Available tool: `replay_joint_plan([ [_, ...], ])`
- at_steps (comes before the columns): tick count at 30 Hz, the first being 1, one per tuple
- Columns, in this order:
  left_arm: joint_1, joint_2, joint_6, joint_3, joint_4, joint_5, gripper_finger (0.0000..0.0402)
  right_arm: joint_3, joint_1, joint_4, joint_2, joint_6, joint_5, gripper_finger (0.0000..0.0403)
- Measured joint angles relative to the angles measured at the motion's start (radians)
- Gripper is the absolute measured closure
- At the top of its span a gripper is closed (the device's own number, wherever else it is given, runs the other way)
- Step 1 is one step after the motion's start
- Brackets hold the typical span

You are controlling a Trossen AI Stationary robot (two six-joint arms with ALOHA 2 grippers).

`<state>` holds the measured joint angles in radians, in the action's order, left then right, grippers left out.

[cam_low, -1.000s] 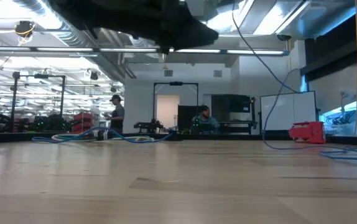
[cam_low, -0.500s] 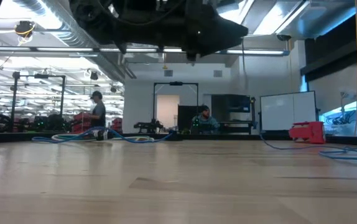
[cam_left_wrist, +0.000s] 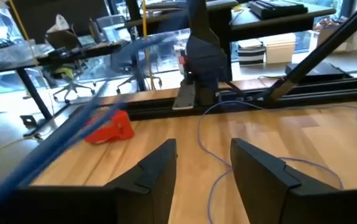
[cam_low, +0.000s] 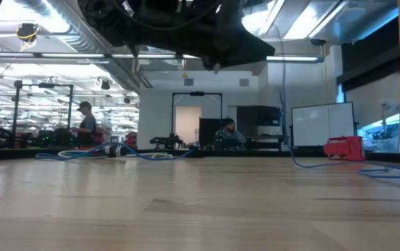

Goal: Coil cords
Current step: Coil the blue wire onto the black spool

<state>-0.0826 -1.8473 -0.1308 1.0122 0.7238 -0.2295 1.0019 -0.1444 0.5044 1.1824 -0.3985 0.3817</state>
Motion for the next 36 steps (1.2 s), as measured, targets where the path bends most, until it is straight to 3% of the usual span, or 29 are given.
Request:
replay_joint_plan([
  [6, 0.003, 0.002, 0.028, 0.000, -0.003, 0.005, 0.0259, 0.000, 0.000, 0.000, 0.000, 0.000, 0.000, 0.0398],
  [12, 0.002, 0.002, 0.048, 0.000, -0.018, 0.134, 0.0259, 0.000, 0.000, 0.001, 0.000, 0.000, 0.000, 0.0398],
  [22, 0.013, 0.131, 0.031, -0.001, -0.318, 0.135, 0.0259, 0.000, 0.000, -0.008, 0.000, 0.000, -0.001, 0.0398],
  [25, 0.011, 0.126, 0.046, -0.001, -0.312, 0.195, 0.0259, 0.000, 0.000, -0.005, 0.000, 0.000, -0.001, 0.0398],
  [36, 0.011, 0.071, 0.076, -0.001, -0.205, 0.215, 0.0259, 0.000, 0.000, 0.000, 0.000, 0.000, -0.002, 0.0398],
])
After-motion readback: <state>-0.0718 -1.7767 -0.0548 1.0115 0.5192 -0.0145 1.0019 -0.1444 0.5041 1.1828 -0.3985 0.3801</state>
